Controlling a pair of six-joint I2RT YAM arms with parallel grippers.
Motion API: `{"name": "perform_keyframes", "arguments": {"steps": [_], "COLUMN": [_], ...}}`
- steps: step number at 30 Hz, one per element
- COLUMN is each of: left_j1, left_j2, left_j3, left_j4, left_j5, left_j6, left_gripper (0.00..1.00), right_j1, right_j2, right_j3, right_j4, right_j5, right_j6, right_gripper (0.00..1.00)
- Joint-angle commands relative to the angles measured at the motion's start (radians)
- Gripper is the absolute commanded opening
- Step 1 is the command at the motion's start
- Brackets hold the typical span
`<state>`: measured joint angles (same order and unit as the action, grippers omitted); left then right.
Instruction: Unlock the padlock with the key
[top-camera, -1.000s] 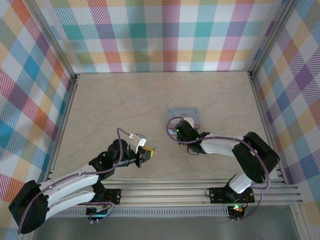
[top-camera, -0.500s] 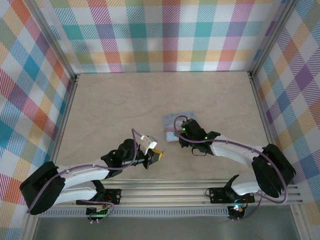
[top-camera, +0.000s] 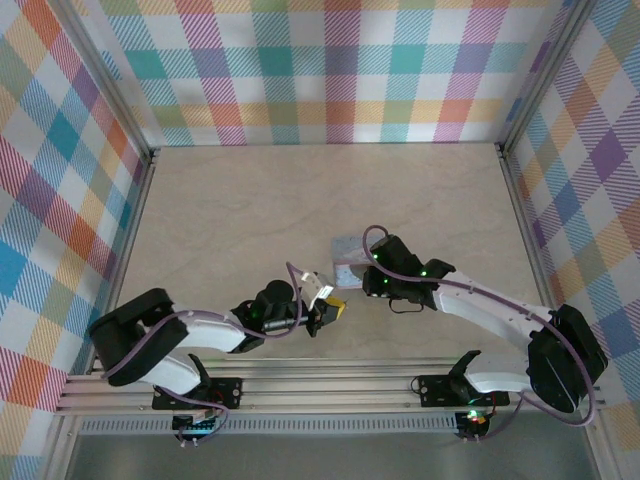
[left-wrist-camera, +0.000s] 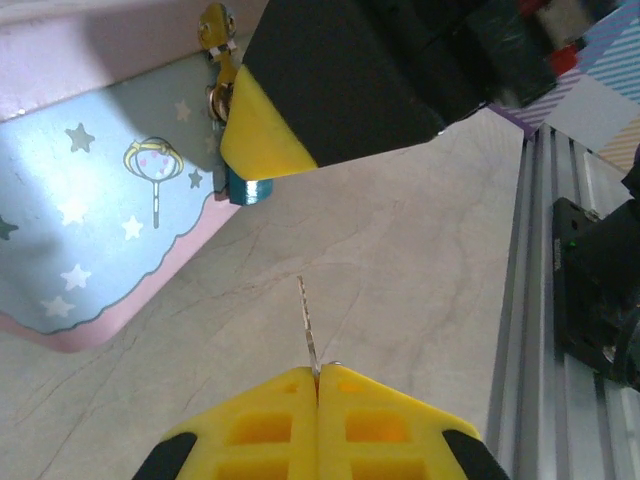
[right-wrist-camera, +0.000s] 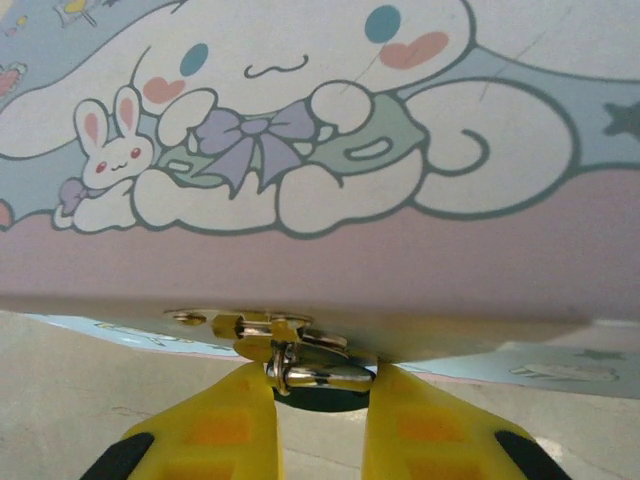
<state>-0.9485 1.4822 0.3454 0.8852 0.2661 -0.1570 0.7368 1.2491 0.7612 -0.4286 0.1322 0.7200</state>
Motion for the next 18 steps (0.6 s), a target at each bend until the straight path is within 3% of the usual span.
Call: {"name": "perform_keyframes", "arguments": {"steps": [1,11,18], "left_j1": [-0.012,-0.021,-0.021], "left_j2": [0.078,0.271,0.287], "left_j3": [0.018,0.053,0.070], "left_j4": [0.226,0.461,0.466], "left_j5": [-0.014,-0.033,-0.047], "left_j6": [-0.038,-0.110,-0.109], "left_gripper": [0.00,0.00,0.00], "right_j1": [-0.014,-0.053,-0.079], "right_j2": [-0.026,-0.010,-0.005], "right_j3": [0.046,0.083,0.105], "right_j4": [-0.006,-0.003,-0.014], "right_j5": [-0.028,-0.115,-0.168], "right_j6": [0.042,0.070,0.071], "right_gripper": [0.00,0.00,0.00]}}
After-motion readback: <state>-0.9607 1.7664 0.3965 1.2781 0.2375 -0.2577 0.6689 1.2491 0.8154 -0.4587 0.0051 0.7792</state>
